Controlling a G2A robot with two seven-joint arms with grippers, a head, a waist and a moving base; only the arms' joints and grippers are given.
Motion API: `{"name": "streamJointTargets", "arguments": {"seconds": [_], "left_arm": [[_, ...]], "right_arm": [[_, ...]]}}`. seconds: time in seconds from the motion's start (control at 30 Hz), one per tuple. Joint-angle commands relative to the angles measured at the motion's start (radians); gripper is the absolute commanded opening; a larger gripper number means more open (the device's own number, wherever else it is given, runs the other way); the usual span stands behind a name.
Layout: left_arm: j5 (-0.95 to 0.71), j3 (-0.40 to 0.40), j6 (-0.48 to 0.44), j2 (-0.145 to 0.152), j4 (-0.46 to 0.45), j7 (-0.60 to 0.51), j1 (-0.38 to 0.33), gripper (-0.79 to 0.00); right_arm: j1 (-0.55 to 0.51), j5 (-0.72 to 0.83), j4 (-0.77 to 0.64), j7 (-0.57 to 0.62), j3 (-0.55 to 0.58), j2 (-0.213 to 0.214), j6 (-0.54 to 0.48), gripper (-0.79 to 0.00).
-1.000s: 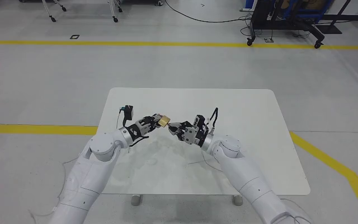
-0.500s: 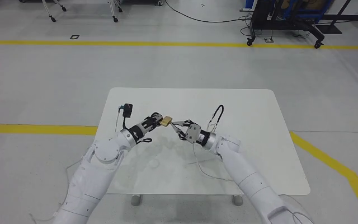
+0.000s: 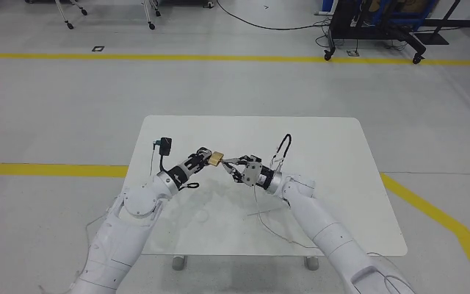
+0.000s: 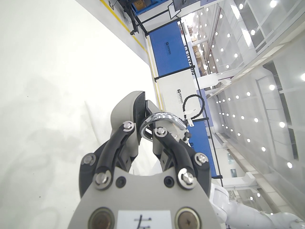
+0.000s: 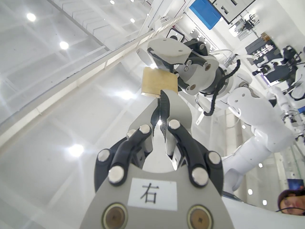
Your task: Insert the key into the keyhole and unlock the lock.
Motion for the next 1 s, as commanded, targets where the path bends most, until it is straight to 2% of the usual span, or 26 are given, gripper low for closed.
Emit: {"name": "streamJointTargets", "arguments": {"seconds": [0.0, 0.07, 0.17, 0.27, 0.43, 0.63, 0.97], "left_arm": [[-0.011, 0.000, 0.022, 0.000, 0.013, -0.023, -0.009, -0.785], [-0.023, 0.005, 0.061, -0.001, 0.029, -0.045, -0.024, -0.785], [-0.034, 0.013, 0.098, -0.003, 0.048, -0.071, -0.043, -0.785], [-0.050, 0.016, 0.105, -0.005, 0.059, -0.088, -0.053, -0.785], [-0.062, 0.018, 0.112, -0.007, 0.069, -0.100, -0.060, -0.785], [-0.064, 0.020, 0.116, -0.007, 0.075, -0.109, -0.066, -0.785], [-0.084, 0.022, 0.127, -0.009, 0.085, -0.126, -0.072, -0.785]], "right_arm": [[-0.008, -0.071, -0.010, -0.003, -0.003, 0.004, -0.047, -0.785], [-0.007, -0.116, -0.018, -0.001, -0.004, 0.009, -0.054, -0.785], [-0.009, -0.256, -0.043, -0.046, -0.014, 0.020, -0.132, -0.785], [-0.022, -0.333, -0.071, -0.061, -0.018, 0.027, -0.190, -0.785], [-0.043, -0.577, -0.131, -0.167, -0.028, 0.045, -0.336, -0.785], [-0.076, -0.786, -0.193, -0.235, -0.028, 0.063, -0.470, -0.785], [-0.114, -0.983, -0.248, -0.342, -0.028, 0.074, -0.635, -0.785]]}}
